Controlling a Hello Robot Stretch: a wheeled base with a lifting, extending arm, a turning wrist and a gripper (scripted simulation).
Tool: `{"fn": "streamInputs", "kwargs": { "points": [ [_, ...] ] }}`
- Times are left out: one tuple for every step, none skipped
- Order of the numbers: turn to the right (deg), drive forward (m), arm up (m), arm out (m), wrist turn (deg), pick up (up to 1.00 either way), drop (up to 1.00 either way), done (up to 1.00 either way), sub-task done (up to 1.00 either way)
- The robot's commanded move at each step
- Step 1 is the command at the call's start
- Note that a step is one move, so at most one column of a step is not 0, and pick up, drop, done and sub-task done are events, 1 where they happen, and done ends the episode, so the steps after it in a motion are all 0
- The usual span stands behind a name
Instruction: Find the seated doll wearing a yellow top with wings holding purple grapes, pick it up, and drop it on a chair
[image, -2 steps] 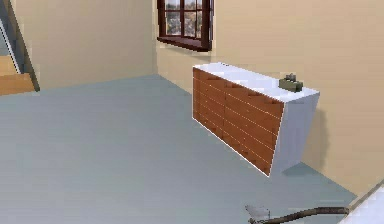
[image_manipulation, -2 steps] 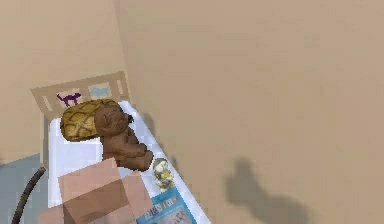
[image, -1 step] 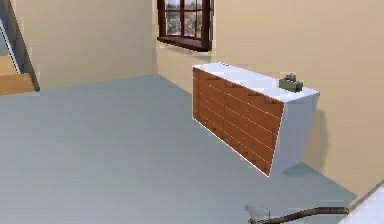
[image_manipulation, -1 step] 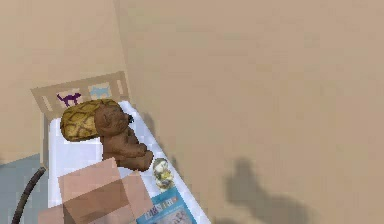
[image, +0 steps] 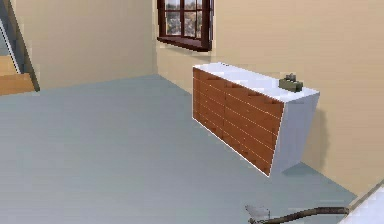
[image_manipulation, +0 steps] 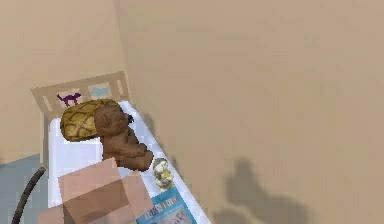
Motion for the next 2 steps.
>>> {"fn": "streamInputs", "kwargs": {
  "points": [
    [0.0,0.00,0.00,0.44,0.0,0.00,0.00,0.00,0.00],
    [0.0,0.00,0.00,0.00,45.0,0.00,0.00,0.00,0.00]
  ]
}}
